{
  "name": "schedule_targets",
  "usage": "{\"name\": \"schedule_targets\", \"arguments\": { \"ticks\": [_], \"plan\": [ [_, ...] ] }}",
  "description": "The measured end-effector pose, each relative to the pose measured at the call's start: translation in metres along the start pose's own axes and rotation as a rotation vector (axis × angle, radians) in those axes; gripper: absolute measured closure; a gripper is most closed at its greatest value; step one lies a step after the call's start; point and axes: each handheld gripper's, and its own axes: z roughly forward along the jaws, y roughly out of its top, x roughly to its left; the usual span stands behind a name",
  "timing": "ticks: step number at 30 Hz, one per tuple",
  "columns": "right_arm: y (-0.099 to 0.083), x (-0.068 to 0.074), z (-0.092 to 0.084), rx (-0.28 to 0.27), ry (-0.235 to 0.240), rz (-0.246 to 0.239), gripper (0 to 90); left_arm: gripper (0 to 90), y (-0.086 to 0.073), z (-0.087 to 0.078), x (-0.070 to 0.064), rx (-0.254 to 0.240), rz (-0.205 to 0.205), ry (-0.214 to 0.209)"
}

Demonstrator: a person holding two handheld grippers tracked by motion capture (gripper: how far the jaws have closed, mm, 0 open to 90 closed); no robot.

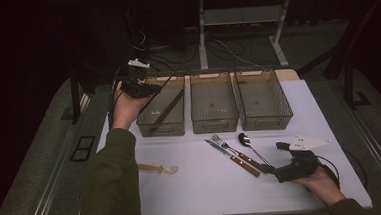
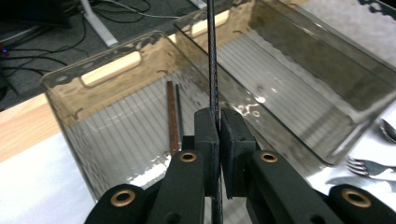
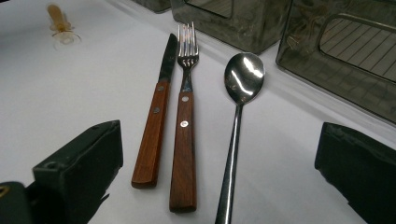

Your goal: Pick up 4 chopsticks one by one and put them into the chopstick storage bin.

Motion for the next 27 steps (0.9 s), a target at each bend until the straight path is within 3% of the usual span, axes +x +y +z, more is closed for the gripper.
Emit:
{"name": "schedule_targets", "arguments": {
  "ticks": [8, 16, 27],
  "plan": [
    [0.000, 0.001, 0.000, -0.003, 0.003, 0.002, 1.2, 85.6, -0.006, 0.023, 0.010, -0.006, -0.058, 0.016],
    [0.000, 0.001, -0.001, -0.006, 0.009, 0.002, 1.2, 85.6, -0.017, 0.054, 0.011, 0.039, -0.089, 0.032],
    [0.000, 0.002, -0.001, -0.007, 0.013, -0.002, 1.2, 85.4, -0.038, 0.070, 0.017, 0.079, -0.109, 0.064]
  ]
}}
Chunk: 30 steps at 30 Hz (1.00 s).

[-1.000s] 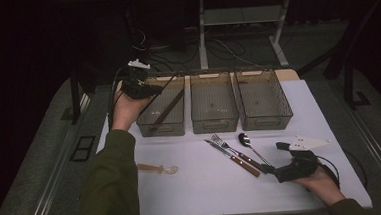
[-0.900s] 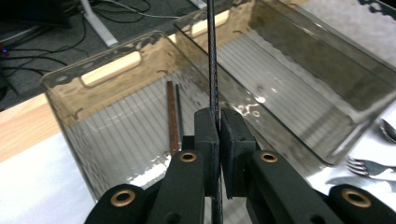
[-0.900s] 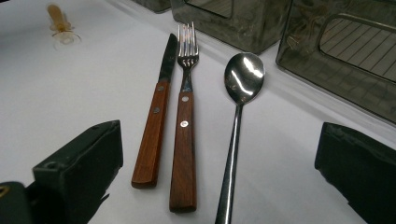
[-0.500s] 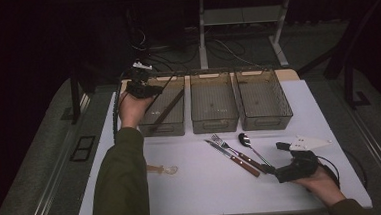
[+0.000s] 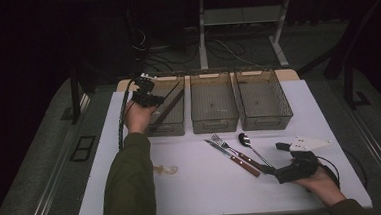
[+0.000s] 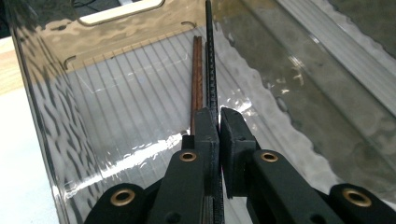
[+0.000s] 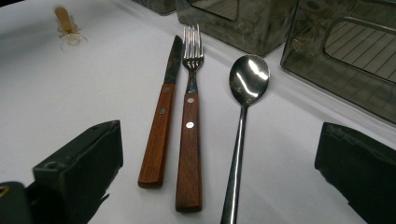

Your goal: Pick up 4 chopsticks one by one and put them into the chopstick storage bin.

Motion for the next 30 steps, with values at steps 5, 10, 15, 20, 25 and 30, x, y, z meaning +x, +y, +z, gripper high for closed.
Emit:
{"name": "schedule_targets", "arguments": {
  "ticks": [5, 10, 15, 20, 25, 30],
  "plan": [
    [0.000, 0.000, 0.001, 0.000, 0.001, 0.002, 1.2, 83.6, 0.000, -0.002, 0.002, -0.022, -0.005, 0.008],
    [0.000, 0.000, 0.000, 0.000, 0.001, -0.001, 1.2, 81.0, 0.002, -0.002, -0.001, -0.036, 0.003, 0.001],
    [0.000, 0.000, 0.000, -0.002, 0.001, -0.001, 1.2, 73.0, 0.002, -0.003, -0.001, -0.041, 0.010, 0.006],
    [0.000, 0.000, 0.000, -0.001, 0.001, -0.001, 1.2, 65.0, 0.003, -0.007, -0.002, -0.045, 0.012, -0.013],
    [0.000, 0.000, 0.000, 0.001, -0.001, -0.001, 1.2, 56.9, 0.005, -0.017, -0.006, -0.061, 0.035, -0.048],
    [0.000, 0.001, 0.001, 0.002, -0.002, -0.001, 1.2, 47.7, 0.007, -0.030, -0.012, -0.097, 0.056, -0.117]
  ]
}}
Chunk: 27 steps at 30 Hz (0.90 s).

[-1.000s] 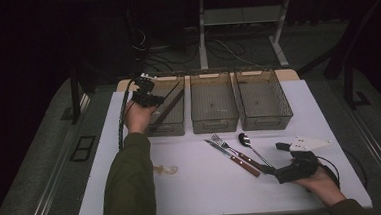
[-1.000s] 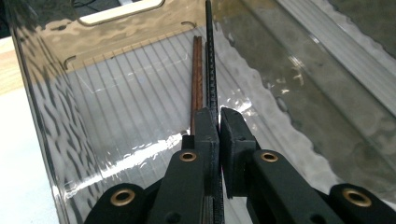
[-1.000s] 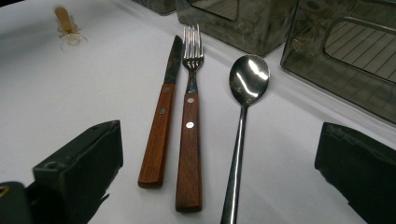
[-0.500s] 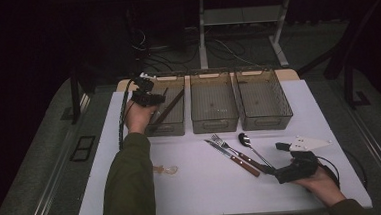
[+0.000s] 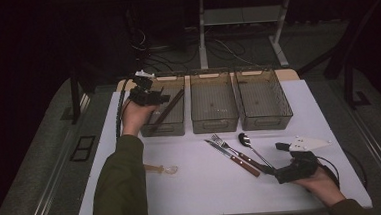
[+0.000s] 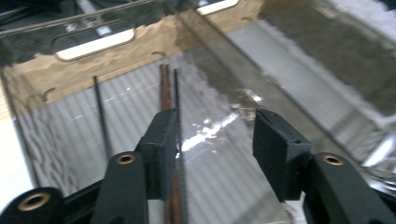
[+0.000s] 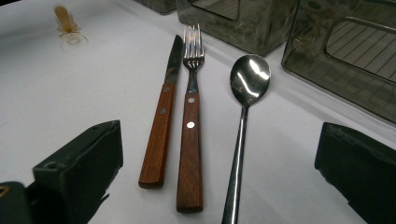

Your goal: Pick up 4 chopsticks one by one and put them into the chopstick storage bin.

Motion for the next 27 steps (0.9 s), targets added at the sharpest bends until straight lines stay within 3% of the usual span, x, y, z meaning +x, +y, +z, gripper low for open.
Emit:
{"name": "schedule_targets", "arguments": {
  "ticks": [7, 14, 22, 27],
  "plan": [
    [0.000, 0.001, 0.000, 0.003, -0.003, 0.003, 1.2, 37.9, -0.002, -0.018, -0.016, -0.043, 0.031, -0.061],
    [0.000, 0.001, 0.000, 0.000, -0.003, 0.001, 1.2, 30.6, -0.015, -0.033, -0.035, -0.040, 0.075, -0.098],
    [0.000, 0.000, 0.000, 0.000, -0.004, 0.000, 1.2, 34.1, -0.045, -0.044, -0.047, -0.021, 0.082, -0.135],
    [0.000, 0.001, 0.000, 0.001, -0.005, 0.001, 1.2, 41.7, -0.062, -0.049, -0.052, -0.013, 0.083, -0.141]
  ]
}}
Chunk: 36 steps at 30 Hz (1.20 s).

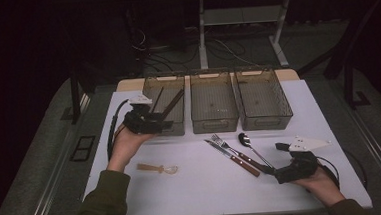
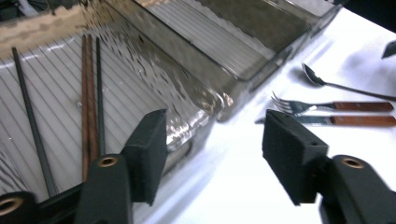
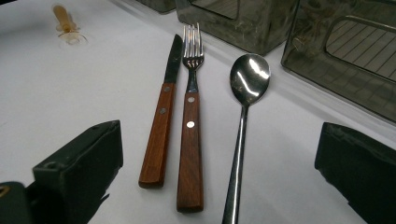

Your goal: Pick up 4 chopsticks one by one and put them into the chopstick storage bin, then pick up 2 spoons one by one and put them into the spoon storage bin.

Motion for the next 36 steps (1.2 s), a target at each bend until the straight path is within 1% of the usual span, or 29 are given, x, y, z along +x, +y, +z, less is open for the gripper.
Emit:
{"name": "schedule_targets", "arguments": {
  "ticks": [1, 5, 7, 10, 11, 13, 15, 16, 17, 19, 20, 21, 23, 24, 26, 27, 28, 29, 30, 31, 32, 34, 36],
  "plan": [
    [0.000, 0.000, 0.000, 0.001, 0.000, 0.000, 1.2, 43.6, -0.003, -0.001, -0.001, -0.002, 0.002, 0.003],
    [0.000, 0.000, 0.000, 0.001, -0.001, 0.001, 1.2, 49.7, -0.015, -0.005, -0.005, 0.000, 0.003, -0.007],
    [0.000, 0.000, 0.000, 0.002, -0.001, -0.002, 1.2, 52.7, -0.020, -0.006, -0.007, 0.002, 0.012, -0.002],
    [0.000, 0.000, 0.000, 0.002, -0.001, -0.001, 1.2, 58.4, -0.026, -0.009, -0.012, -0.007, 0.011, -0.011],
    [0.000, 0.000, 0.000, 0.004, -0.001, 0.001, 1.2, 61.6, -0.029, -0.010, -0.013, -0.008, 0.020, -0.013],
    [0.000, 0.000, 0.000, 0.002, -0.001, 0.000, 1.2, 66.2, -0.034, -0.011, -0.016, -0.010, 0.023, -0.015],
    [0.000, 0.000, 0.000, 0.003, -0.001, 0.001, 1.2, 71.6, -0.039, -0.012, -0.018, 0.003, 0.032, -0.017],
    [0.000, 0.000, 0.000, 0.004, -0.001, 0.000, 1.2, 73.3, -0.042, -0.013, -0.019, 0.014, 0.036, -0.010],
    [0.000, 0.000, 0.000, 0.002, 0.000, -0.003, 1.2, 77.4, -0.044, -0.013, -0.019, 0.022, 0.047, -0.009],
    [0.000, 0.001, 0.000, 0.002, 0.001, -0.003, 1.2, 83.4, -0.051, -0.014, -0.018, 0.037, 0.057, -0.003],
    [0.000, 0.001, -0.001, 0.001, 0.001, -0.002, 1.2, 86.1, -0.055, -0.014, -0.018, 0.042, 0.053, 0.006],
    [0.000, 0.001, -0.001, 0.001, 0.001, -0.001, 1.2, 88.1, -0.059, -0.014, -0.018, 0.060, 0.062, 0.022],
    [0.000, 0.001, -0.001, 0.000, 0.002, -0.001, 1.2, 89.1, -0.067, -0.012, -0.016, 0.084, 0.054, 0.027],
    [0.000, 0.001, -0.001, -0.001, 0.002, -0.002, 1.2, 89.1, -0.071, -0.012, -0.016, 0.099, 0.053, 0.039],
    [0.000, 0.001, 0.000, -0.001, 0.002, -0.004, 1.2, 89.1, -0.077, -0.012, -0.013, 0.119, 0.060, 0.045],
    [0.000, 0.000, 0.000, 0.000, 0.001, -0.005, 1.2, 89.1, -0.080, -0.013, -0.013, 0.132, 0.056, 0.056],
    [0.000, 0.000, 0.000, 0.001, 0.000, -0.003, 1.2, 89.1, -0.082, -0.013, -0.010, 0.147, 0.068, 0.057],
    [0.000, 0.000, 0.000, 0.001, 0.000, -0.002, 1.2, 89.1, -0.085, -0.012, -0.010, 0.153, 0.054, 0.066],
    [0.000, 0.000, 0.000, 0.002, 0.000, -0.003, 1.2, 89.1, -0.087, -0.012, -0.008, 0.165, 0.063, 0.076],
    [0.000, 0.001, 0.000, 0.002, -0.001, -0.006, 1.2, 89.2, -0.089, -0.012, -0.006, 0.169, 0.059, 0.080],
    [0.000, 0.001, 0.000, 0.002, 0.001, -0.006, 1.2, 89.2, -0.090, -0.011, -0.004, 0.181, 0.066, 0.081],
    [0.000, 0.001, 0.000, 0.002, 0.000, -0.006, 1.2, 89.2, -0.093, -0.011, -0.002, 0.201, 0.064, 0.087],
    [0.000, 0.001, -0.001, 0.001, 0.001, 0.001, 1.2, 89.2, -0.095, -0.010, 0.001, 0.211, 0.065, 0.098]
  ]
}}
